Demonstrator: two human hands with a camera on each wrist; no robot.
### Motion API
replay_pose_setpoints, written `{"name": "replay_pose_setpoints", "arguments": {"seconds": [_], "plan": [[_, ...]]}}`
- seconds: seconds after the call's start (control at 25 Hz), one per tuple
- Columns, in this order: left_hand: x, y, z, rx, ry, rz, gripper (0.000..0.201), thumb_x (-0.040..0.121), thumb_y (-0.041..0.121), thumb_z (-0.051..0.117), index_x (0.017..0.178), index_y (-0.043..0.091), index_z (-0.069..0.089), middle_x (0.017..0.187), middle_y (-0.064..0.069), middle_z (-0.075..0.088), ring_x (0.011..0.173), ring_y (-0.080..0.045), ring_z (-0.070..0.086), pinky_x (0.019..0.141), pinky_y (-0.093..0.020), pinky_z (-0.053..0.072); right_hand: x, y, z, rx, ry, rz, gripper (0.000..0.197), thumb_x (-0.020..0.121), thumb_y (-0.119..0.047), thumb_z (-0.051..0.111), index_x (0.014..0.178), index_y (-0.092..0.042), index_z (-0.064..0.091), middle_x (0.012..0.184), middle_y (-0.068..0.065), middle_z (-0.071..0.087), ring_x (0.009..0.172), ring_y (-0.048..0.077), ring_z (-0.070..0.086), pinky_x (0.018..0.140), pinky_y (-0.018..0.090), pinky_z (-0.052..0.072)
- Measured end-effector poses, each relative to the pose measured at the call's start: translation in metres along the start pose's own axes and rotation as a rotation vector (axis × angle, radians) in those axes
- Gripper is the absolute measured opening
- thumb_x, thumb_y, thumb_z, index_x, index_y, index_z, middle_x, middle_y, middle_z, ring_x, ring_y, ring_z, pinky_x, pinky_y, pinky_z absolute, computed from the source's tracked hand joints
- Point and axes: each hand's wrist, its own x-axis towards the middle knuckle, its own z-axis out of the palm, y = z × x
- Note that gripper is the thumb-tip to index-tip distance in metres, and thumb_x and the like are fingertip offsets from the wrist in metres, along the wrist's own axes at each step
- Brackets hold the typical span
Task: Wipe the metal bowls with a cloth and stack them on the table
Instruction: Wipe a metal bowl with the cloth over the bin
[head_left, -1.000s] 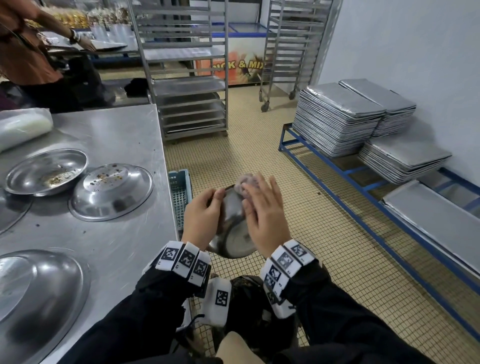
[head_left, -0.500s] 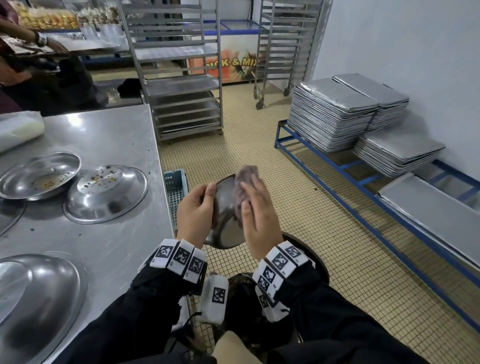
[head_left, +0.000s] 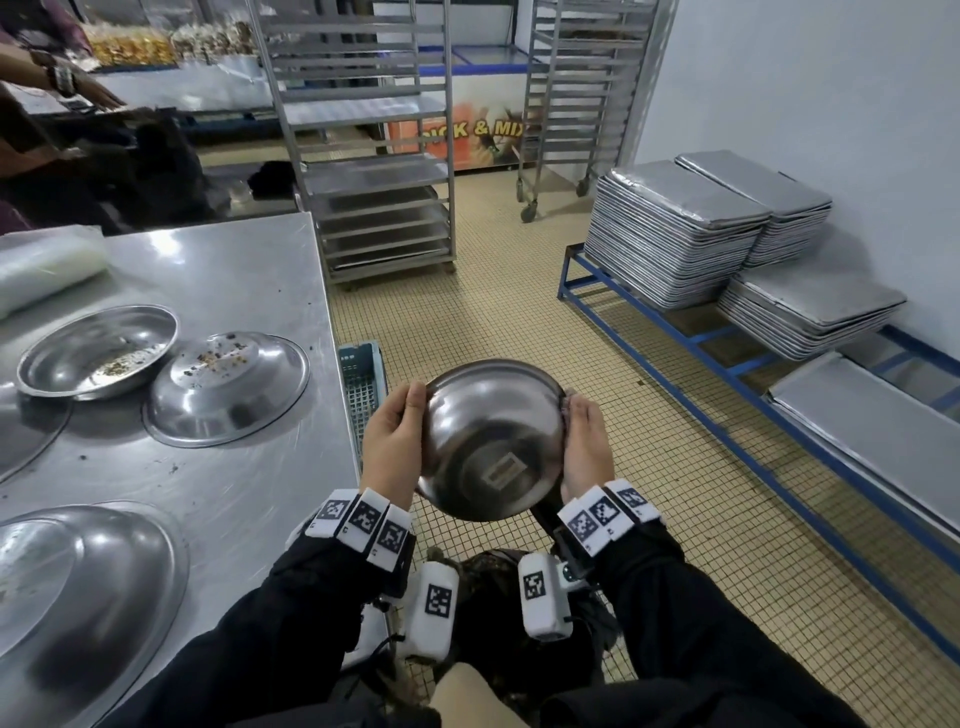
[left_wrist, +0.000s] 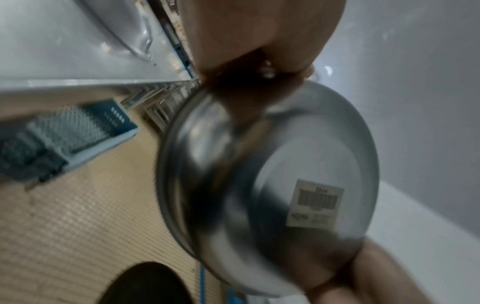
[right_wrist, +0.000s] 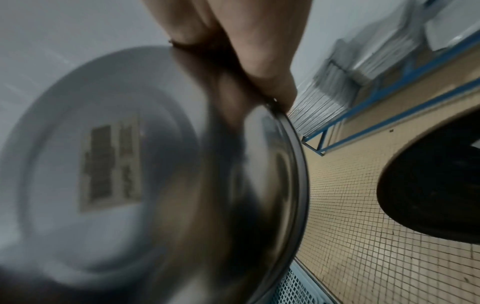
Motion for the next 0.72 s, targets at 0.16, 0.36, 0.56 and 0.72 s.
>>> {"name": "replay_pose_setpoints", "arguments": {"seconds": [0.16,0.36,0.56,0.72], "plan": [[0.0,-0.008,-0.002,0.197,-0.124,0.046,0.021,0.099,0.031,0.047,0.114,0.025,0.062,0.102,0.006,0.067,0.096,-0.013,0.063,0.088,-0.037,0.053,0.005,-0.013,-0.008,-0.322,-0.097,-0.188,0.032,0.099,-0.044,0.032,0.104,-0.02,0.051,0.088,-0.008,0.056,0.078,0.006,0.055,0.061,0.019,0.042],[-0.002,0.006,0.011,0.458,-0.244,0.237,0.016,0.096,0.033,0.053,0.092,0.025,0.065,0.079,0.011,0.064,0.076,-0.007,0.061,0.067,-0.026,0.052,0.016,-0.018,0.005,-0.61,-0.255,-0.642,0.023,0.097,-0.032,0.044,0.099,-0.013,0.056,0.093,-0.005,0.055,0.088,0.012,0.054,0.079,0.029,0.049],[-0.001,0.009,0.014,0.385,-0.146,0.158,0.023,0.097,0.03,0.053,0.082,0.016,0.064,0.071,-0.006,0.065,0.066,-0.023,0.061,0.062,-0.039,0.052,-0.001,-0.01,0.013,-0.555,-0.113,-0.921,0.027,0.098,-0.033,0.039,0.118,-0.018,0.05,0.12,-0.004,0.05,0.118,0.015,0.045,0.101,0.034,0.042],[0.0,0.016,0.017,0.215,-0.155,0.04,0.026,0.099,0.028,0.052,0.079,0.014,0.061,0.067,-0.01,0.061,0.058,-0.02,0.057,0.056,-0.041,0.05,-0.022,0.013,0.021,-0.707,0.022,-0.933,0.042,0.097,-0.034,0.037,0.13,-0.013,0.051,0.142,0.004,0.042,0.135,0.02,0.028,0.111,0.039,0.026]]}}
